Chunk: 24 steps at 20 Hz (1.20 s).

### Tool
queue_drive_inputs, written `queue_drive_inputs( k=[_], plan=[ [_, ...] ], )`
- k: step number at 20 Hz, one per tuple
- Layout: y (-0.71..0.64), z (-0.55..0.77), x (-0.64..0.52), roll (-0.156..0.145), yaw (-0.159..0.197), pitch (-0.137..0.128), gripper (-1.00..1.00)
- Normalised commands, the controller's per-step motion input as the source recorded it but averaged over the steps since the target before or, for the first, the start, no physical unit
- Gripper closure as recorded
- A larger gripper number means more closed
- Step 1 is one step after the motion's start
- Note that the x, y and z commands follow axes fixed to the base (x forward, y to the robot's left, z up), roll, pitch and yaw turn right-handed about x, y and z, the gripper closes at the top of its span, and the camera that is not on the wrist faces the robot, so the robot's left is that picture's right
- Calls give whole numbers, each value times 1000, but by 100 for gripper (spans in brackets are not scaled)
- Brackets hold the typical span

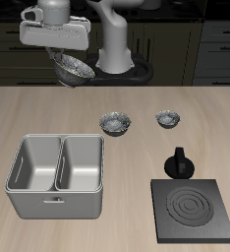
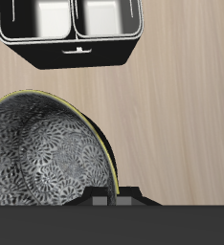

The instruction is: Place the largest bowl in the left side of the drainer and the medium bowl in the right side

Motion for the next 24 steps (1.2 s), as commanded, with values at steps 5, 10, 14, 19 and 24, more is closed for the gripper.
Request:
queue_drive_inputs(
  k=[5,10,14,19,24],
  plan=[
    [-26,332,218,-27,-14,-3,100],
    [-41,255,288,-32,5,10,100],
    [-94,170,275,-37,17,-5,100],
    [64,124,526,-28,91,13,100],
    [195,80,398,75,32,34,100]
  ],
)
